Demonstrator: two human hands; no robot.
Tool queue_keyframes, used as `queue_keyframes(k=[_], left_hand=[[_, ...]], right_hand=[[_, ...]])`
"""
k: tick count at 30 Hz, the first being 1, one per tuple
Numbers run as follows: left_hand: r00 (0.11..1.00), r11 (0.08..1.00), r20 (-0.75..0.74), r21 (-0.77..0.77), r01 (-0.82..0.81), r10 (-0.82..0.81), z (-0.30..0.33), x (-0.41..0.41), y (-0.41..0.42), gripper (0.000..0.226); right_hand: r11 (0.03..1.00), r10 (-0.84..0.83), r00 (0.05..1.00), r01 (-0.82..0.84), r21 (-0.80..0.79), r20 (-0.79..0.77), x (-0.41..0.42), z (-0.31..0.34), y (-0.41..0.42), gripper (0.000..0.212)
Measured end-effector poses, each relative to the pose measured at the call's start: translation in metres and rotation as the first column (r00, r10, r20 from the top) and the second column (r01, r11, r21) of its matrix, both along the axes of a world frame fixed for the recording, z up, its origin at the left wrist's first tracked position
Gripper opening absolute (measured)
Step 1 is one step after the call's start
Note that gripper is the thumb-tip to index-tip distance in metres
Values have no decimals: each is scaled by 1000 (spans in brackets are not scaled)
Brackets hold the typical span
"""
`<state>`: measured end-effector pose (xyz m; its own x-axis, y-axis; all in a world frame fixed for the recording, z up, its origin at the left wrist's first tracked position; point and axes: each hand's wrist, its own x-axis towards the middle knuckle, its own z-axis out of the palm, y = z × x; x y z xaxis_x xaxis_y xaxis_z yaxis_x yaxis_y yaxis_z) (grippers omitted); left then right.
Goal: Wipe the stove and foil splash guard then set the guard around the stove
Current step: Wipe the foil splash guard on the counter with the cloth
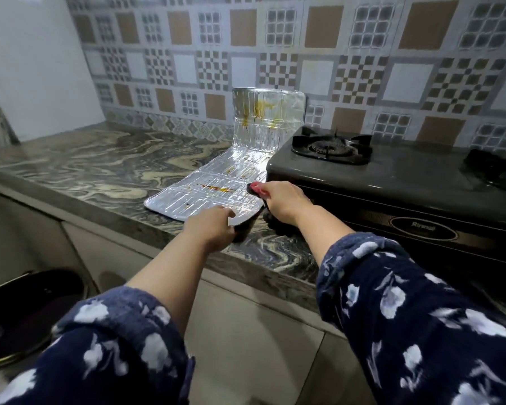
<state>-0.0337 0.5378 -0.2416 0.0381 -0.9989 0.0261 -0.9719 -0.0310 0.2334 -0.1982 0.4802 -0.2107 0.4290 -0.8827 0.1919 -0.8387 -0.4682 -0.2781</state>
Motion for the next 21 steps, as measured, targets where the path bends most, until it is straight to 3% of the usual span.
queue_keyframes(k=[8, 13, 17, 21], left_hand=[[987, 987, -64, 65, -144, 148, -26, 105, -15, 51], [988, 990, -84, 75, -123, 129, -46, 171, -61, 57], [996, 995, -47, 60, -76, 79, -68, 220, -102, 61], [1000, 996, 5, 93, -9, 9, -87, 261, -137, 67]], right_hand=[[992, 126, 989, -123, 40, -82, 103, -17, -32, 35], [993, 110, 991, -106, 48, -79, 170, -36, -75, 32], [988, 157, 970, -156, 19, -184, 225, -73, -119, 38], [977, 208, 966, -199, 73, -155, 262, -111, -147, 41]])
